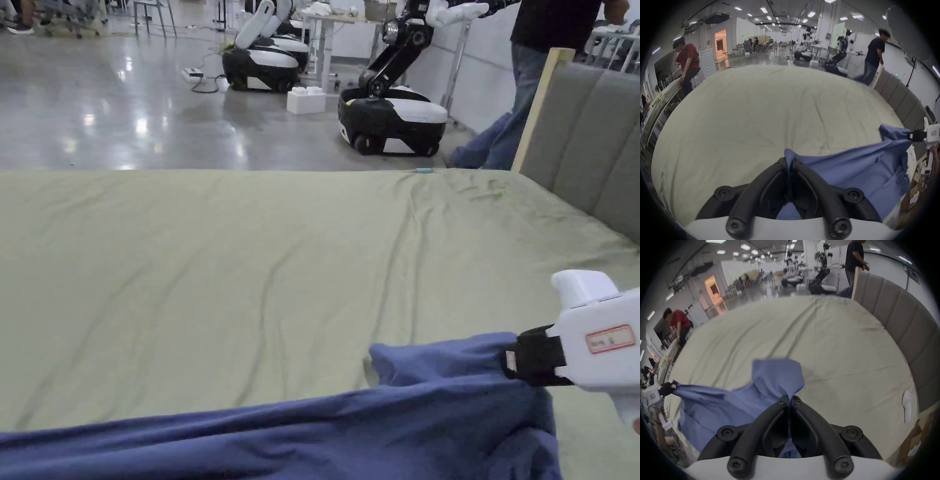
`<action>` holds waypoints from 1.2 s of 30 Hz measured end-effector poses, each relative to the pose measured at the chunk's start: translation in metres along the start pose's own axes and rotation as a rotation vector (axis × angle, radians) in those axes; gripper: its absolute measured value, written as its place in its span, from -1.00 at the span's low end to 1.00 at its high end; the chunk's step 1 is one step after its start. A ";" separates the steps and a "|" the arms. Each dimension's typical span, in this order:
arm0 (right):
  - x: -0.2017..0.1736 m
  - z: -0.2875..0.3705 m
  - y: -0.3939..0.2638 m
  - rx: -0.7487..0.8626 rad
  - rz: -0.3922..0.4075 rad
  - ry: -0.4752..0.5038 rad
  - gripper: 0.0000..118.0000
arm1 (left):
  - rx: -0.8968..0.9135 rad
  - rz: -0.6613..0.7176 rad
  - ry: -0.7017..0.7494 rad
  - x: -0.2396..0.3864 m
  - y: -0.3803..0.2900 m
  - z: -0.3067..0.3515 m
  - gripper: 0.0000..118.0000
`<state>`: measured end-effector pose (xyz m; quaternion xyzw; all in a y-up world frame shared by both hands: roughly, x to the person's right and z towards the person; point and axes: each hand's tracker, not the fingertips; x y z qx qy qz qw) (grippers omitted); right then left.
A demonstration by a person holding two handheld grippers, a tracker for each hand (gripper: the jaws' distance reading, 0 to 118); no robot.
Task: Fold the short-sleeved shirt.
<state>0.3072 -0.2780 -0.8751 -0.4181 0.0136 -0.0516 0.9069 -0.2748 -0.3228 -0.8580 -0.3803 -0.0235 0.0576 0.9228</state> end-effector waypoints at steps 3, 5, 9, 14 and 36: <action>0.000 0.060 -0.036 0.070 -0.049 0.002 -0.93 | 0.029 0.012 0.010 -0.009 -0.017 0.037 -0.89; -0.001 0.089 -0.066 0.091 -0.077 0.011 -0.93 | 0.039 0.036 0.002 -0.014 -0.036 0.056 -0.89; -0.008 0.103 -0.123 0.042 -0.082 -0.039 -0.93 | -0.002 0.049 0.001 -0.012 -0.082 0.071 -0.89; -0.012 0.070 -0.180 -0.073 -0.097 -0.106 -0.93 | -0.144 0.022 0.067 -0.010 -0.135 0.054 -0.89; 0.012 0.109 -0.194 0.221 -0.280 0.036 0.90 | 0.044 0.046 0.039 -0.010 -0.127 0.113 0.48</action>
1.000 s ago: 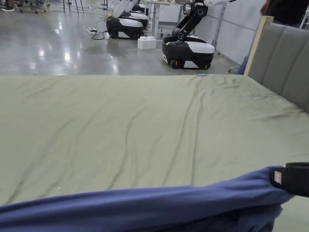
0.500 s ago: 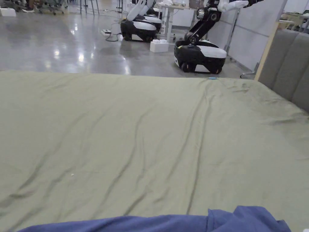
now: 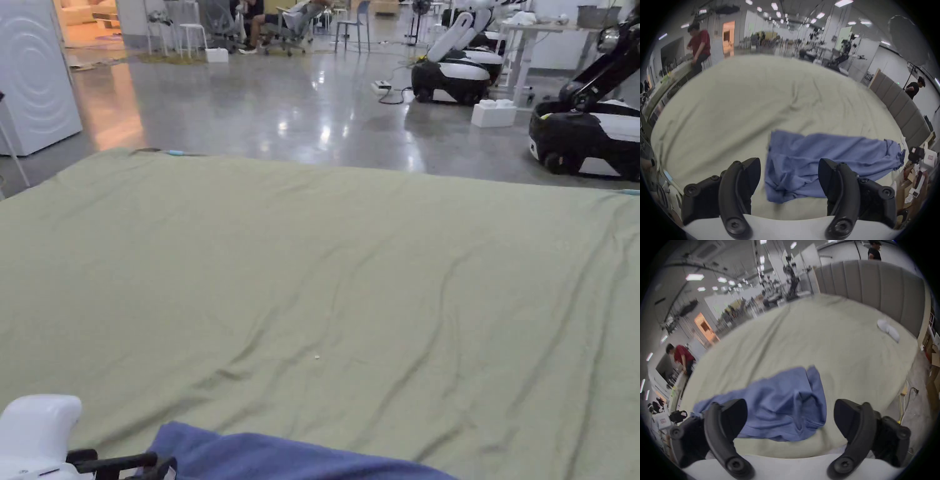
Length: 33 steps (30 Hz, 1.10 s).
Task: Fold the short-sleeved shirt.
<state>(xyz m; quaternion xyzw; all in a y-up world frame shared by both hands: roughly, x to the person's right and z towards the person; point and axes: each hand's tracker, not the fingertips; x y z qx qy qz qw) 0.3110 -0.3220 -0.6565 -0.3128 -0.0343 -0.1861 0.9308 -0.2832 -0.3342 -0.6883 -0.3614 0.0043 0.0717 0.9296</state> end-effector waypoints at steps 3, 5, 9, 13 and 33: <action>-0.012 0.015 0.007 -0.023 0.015 0.004 0.32 | 0.062 0.033 0.048 -0.001 0.002 0.020 -0.18; -0.024 0.013 0.001 -0.055 0.089 -0.007 -0.96 | 0.038 0.055 0.043 -0.003 -0.001 0.019 -1.00; -0.043 -0.006 -0.018 -0.165 0.119 0.035 -0.96 | -0.023 0.170 0.006 -0.014 -0.015 0.000 -1.00; -0.059 -0.010 -0.022 -0.188 0.130 0.100 -0.96 | -0.072 0.226 -0.036 -0.040 -0.015 -0.022 -1.00; -0.117 -0.019 0.003 -0.179 0.191 0.202 -0.96 | -0.331 0.547 -0.727 -0.123 -0.022 -0.128 0.76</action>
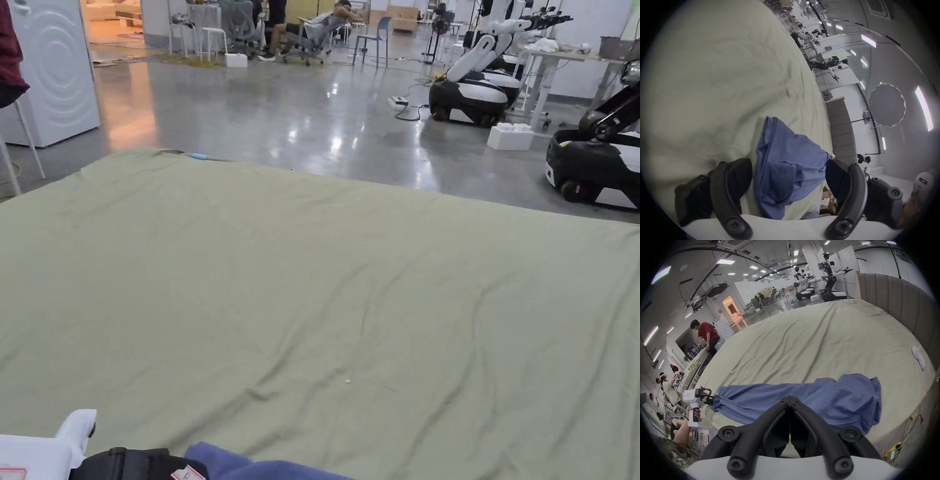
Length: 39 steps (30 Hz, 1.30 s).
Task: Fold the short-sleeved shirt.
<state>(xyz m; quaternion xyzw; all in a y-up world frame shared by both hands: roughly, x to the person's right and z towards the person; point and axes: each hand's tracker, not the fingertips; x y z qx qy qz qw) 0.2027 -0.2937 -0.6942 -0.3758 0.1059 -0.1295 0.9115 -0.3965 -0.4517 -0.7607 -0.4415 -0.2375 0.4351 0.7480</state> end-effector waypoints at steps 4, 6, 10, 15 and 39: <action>-0.010 -0.003 0.007 -0.002 0.015 0.043 -0.96 | -0.011 -0.091 0.064 0.014 -0.001 -0.012 0.29; -0.015 -0.004 0.009 -0.001 0.033 0.046 -0.96 | -0.003 -0.034 0.078 0.014 -0.003 -0.011 -0.82; -0.015 -0.002 0.011 0.011 0.035 0.062 -0.96 | 0.017 0.174 0.015 -0.004 -0.017 -0.024 -0.82; -0.007 0.012 0.015 0.088 0.020 0.012 -0.96 | 0.121 0.187 -0.051 0.008 -0.035 0.001 -0.82; 0.018 0.027 0.011 0.175 -0.064 -0.037 -0.96 | 0.046 0.164 0.031 0.009 -0.018 0.023 0.41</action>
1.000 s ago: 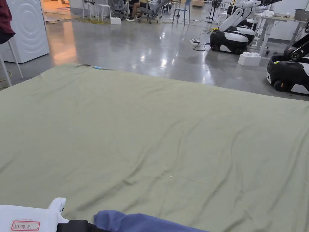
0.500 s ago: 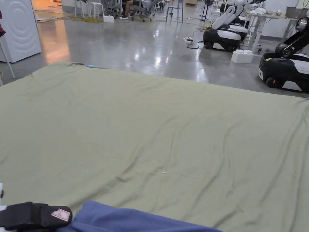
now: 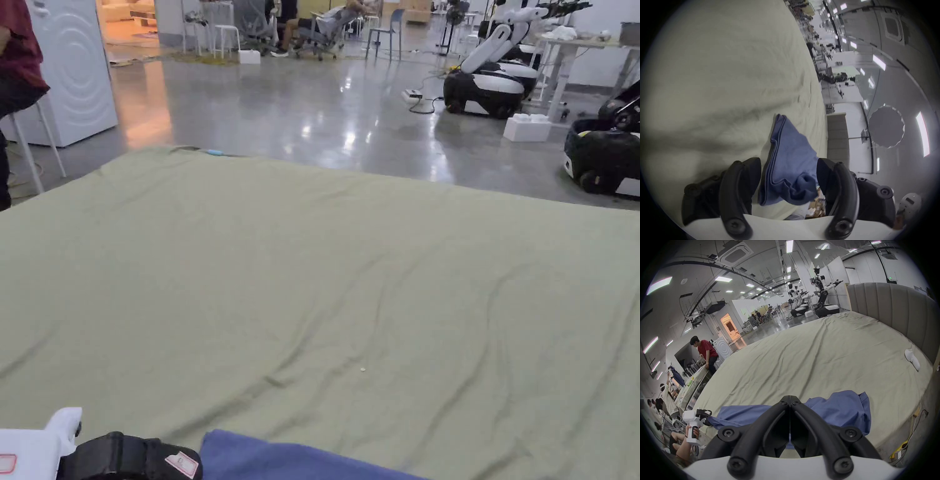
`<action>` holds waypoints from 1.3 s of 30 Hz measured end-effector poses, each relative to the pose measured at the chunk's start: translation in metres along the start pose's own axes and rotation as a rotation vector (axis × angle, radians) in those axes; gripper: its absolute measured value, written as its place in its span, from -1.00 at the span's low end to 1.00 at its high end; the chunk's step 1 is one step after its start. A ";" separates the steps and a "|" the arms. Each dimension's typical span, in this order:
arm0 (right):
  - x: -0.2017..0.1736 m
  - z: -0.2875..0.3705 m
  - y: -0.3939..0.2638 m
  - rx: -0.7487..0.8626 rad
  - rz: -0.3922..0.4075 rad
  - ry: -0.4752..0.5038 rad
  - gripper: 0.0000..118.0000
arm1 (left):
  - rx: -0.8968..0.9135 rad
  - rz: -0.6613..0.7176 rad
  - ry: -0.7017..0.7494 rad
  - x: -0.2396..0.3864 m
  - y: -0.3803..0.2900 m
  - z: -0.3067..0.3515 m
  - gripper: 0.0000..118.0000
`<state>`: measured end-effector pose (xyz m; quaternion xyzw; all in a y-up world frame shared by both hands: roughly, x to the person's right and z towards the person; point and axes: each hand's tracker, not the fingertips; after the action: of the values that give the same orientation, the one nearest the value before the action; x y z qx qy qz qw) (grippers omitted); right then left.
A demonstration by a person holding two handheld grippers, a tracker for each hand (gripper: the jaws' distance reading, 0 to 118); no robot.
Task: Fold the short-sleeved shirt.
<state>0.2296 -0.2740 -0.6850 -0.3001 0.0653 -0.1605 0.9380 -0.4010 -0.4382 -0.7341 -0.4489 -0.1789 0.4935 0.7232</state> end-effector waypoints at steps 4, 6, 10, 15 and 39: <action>-0.002 -0.004 0.001 -0.009 -0.011 0.002 -0.96 | -0.129 0.081 -0.165 -0.014 0.010 -0.033 0.36; -0.004 -0.009 0.002 -0.020 -0.010 -0.002 -0.96 | -0.134 0.075 -0.173 -0.013 0.012 -0.057 -0.16; -0.008 -0.010 0.001 -0.046 0.002 0.013 -0.96 | -0.115 0.013 -0.102 -0.002 0.013 -0.085 -0.90; -0.007 -0.003 0.004 -0.037 0.014 -0.006 -0.96 | -0.060 0.017 -0.161 0.014 -0.016 -0.067 -0.90; 0.014 0.004 -0.004 -0.031 -0.022 -0.057 -0.96 | 0.008 -0.325 0.097 0.149 -0.051 -0.090 -0.90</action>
<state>0.2424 -0.2801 -0.6799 -0.3199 0.0380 -0.1611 0.9329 -0.2424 -0.3559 -0.7672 -0.4344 -0.2120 0.3482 0.8032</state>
